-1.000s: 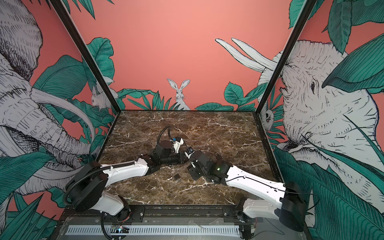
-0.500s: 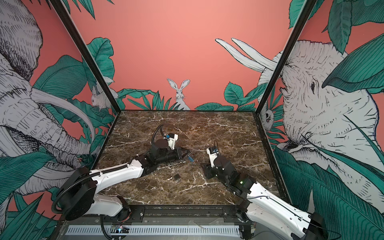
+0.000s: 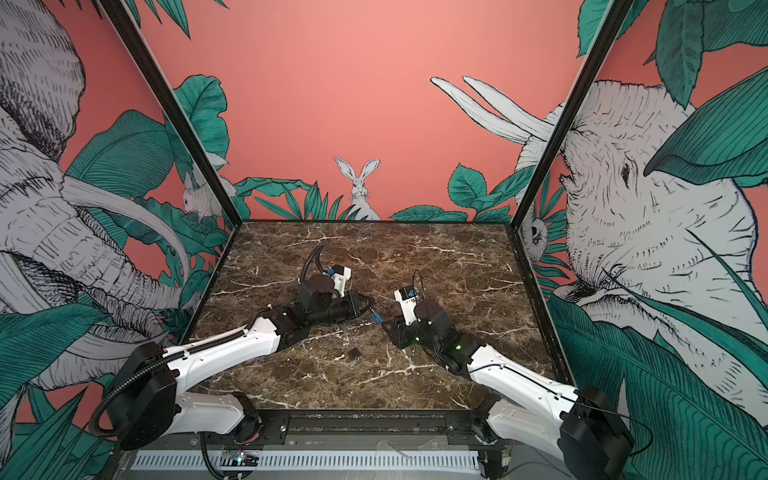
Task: Lock with the key
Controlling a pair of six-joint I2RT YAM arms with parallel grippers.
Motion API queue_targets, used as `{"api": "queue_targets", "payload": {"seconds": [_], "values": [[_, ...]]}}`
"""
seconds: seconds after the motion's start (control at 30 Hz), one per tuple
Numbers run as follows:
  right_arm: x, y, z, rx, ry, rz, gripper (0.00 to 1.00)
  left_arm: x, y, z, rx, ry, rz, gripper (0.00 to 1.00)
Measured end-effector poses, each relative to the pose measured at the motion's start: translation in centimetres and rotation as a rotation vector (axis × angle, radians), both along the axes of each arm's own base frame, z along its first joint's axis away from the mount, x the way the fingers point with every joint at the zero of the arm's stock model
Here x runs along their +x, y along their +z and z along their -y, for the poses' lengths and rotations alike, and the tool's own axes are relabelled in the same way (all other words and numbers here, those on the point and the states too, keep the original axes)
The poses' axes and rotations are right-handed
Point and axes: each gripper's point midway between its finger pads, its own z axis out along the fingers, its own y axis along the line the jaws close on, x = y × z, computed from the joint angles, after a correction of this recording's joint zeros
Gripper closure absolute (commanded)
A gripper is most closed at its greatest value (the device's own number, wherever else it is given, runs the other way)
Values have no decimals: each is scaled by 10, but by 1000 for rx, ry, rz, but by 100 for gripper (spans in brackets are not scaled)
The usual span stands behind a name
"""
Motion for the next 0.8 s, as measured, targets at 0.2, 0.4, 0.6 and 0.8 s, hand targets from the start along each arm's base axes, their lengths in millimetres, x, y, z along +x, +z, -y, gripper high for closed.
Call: {"api": "queue_targets", "payload": {"seconds": [0.2, 0.4, 0.6, 0.8], "values": [[4, 18, -18, 63, 55, 22, 57, -3, 2, 2, -11, -11, -11, 100], [6, 24, -23, 86, 67, 45, 64, -3, 2, 3, -11, -14, -14, 100], [9, 23, -26, 72, 73, 46, 73, -3, 2, 3, -8, -14, -17, 100], [10, 24, -27, 69, 78, 55, 74, -3, 4, 3, -5, -14, -19, 100]]}}
